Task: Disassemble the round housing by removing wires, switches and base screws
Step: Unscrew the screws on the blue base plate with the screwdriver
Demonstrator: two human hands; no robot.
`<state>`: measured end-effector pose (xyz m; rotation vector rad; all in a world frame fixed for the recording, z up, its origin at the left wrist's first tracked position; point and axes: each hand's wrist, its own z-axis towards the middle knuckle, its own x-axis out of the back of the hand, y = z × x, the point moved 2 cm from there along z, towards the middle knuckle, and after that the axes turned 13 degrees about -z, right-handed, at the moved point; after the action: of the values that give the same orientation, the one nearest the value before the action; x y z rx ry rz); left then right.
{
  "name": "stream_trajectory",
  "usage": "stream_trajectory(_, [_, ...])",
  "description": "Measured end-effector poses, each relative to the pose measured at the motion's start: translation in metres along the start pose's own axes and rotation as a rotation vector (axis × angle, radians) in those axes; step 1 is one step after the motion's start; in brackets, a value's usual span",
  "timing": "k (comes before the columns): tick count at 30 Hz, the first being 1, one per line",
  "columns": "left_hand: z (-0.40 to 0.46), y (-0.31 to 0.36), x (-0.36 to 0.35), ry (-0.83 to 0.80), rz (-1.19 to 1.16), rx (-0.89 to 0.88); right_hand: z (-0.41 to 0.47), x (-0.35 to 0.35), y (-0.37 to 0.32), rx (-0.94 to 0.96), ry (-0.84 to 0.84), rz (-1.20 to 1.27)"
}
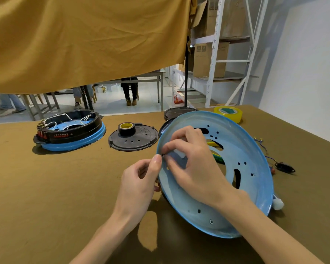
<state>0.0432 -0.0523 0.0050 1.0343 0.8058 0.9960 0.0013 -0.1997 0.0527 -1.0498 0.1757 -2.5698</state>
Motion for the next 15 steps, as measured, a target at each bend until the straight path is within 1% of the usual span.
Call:
stream_trajectory(2, [-0.0002,0.0010,-0.0003,-0.004,-0.002,-0.006,-0.0014,-0.0001,-0.0006,-0.004,0.007,0.018])
stream_trajectory(5, [-0.0008,0.0016,-0.0006,-0.006,0.002,-0.022,-0.0007,0.0017,0.0018,-0.085,0.036,0.006])
stream_trajectory(11, [-0.0006,0.0006,-0.0007,0.000,0.007,-0.011,-0.0031,-0.0024,0.0011,-0.017,-0.018,0.001])
stream_trajectory(15, [-0.0012,-0.0004,-0.0003,0.006,0.000,-0.022,-0.0009,0.0002,0.0047,-0.090,0.027,-0.018])
